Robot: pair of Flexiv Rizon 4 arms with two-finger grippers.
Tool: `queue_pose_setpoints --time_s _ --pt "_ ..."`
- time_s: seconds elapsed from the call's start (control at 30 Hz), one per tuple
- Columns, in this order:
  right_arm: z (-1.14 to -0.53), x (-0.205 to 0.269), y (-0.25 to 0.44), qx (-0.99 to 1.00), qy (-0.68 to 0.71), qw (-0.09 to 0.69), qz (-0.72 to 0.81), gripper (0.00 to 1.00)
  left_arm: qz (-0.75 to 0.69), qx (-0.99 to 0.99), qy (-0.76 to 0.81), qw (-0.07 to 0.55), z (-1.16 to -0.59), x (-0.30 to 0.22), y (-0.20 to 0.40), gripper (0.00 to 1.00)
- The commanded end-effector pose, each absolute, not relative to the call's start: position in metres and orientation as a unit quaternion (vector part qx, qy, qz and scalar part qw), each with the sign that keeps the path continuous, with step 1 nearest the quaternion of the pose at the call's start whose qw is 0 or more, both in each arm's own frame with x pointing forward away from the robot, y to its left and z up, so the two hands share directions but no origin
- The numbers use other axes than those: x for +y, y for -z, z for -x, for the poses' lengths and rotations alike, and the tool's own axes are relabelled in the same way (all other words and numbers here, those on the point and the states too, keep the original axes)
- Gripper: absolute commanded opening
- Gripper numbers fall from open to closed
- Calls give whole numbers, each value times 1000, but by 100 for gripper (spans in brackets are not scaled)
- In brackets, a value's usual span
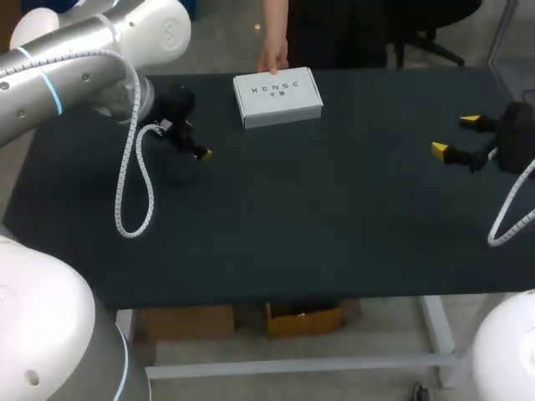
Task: Assemble the packaging by folding the flat box into shape, placing the metal phone stand inside, and closing the box properly
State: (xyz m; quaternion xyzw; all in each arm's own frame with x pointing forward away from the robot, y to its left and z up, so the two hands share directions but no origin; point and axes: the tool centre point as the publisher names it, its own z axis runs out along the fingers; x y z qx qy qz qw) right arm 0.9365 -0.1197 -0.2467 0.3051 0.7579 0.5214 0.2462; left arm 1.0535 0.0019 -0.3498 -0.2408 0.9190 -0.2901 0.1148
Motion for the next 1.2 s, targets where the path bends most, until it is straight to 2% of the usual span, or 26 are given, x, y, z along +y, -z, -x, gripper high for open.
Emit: queue_pose_setpoints --time_s 0.03,0.27,0.6,1.2 --pt "-936 -120 246 757 -522 246 -305 100 248 901 315 166 -1034 4 359 100" --pt "-936 -120 246 757 -522 246 -305 100 259 875 351 209 -1030 9 351 100" --pt "-936 -120 246 757 -522 246 -305 100 197 861 384 268 -1017 7 333 100" --pt "-936 -120 246 757 -522 246 -305 100 154 884 363 252 -1003 3 330 100"
